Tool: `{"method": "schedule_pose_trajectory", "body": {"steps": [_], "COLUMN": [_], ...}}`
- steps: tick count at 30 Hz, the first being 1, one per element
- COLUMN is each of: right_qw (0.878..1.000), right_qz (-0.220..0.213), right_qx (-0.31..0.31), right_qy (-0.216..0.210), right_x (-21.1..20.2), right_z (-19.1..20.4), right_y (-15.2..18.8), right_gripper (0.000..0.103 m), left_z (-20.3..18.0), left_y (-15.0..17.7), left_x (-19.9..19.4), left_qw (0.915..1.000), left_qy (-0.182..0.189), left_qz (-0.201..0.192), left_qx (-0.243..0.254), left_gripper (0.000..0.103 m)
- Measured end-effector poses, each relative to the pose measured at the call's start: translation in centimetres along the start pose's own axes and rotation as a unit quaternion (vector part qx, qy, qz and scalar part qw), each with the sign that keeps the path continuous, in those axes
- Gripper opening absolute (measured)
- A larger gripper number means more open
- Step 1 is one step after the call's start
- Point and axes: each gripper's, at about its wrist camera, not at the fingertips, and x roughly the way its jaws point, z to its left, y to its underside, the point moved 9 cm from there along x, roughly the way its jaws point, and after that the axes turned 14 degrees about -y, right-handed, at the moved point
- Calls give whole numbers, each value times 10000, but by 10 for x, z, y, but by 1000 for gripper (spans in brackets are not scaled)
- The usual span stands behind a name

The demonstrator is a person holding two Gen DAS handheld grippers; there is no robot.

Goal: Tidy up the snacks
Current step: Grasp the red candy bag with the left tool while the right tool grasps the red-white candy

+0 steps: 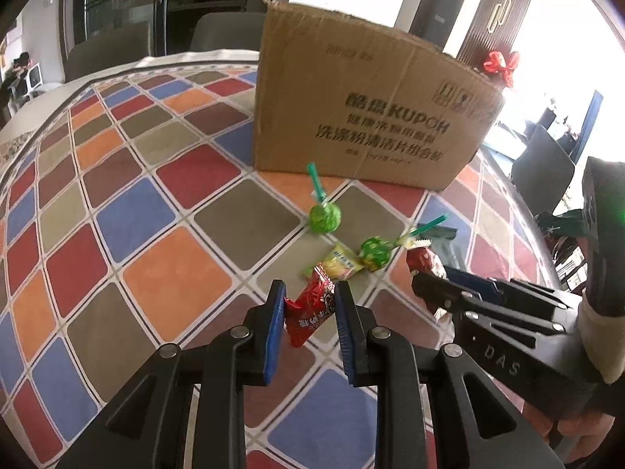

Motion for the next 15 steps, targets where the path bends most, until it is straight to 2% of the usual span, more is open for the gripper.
{"method": "schedule_pose_trajectory", "body": {"steps": [15], "right_qw": [9977], "right_qz": [-638], "right_qx": [-110], "right_qy": [-214], "right_x": [-63], "right_z": [10], "right_y": [-11], "right_gripper": [24], "left_z": [-18], "left_y": [-26], "left_x": [-50], "left_qw": [9985], "left_qy": [74], "left_qz": [-544], "left_qx": [37], "left_gripper": [25]}}
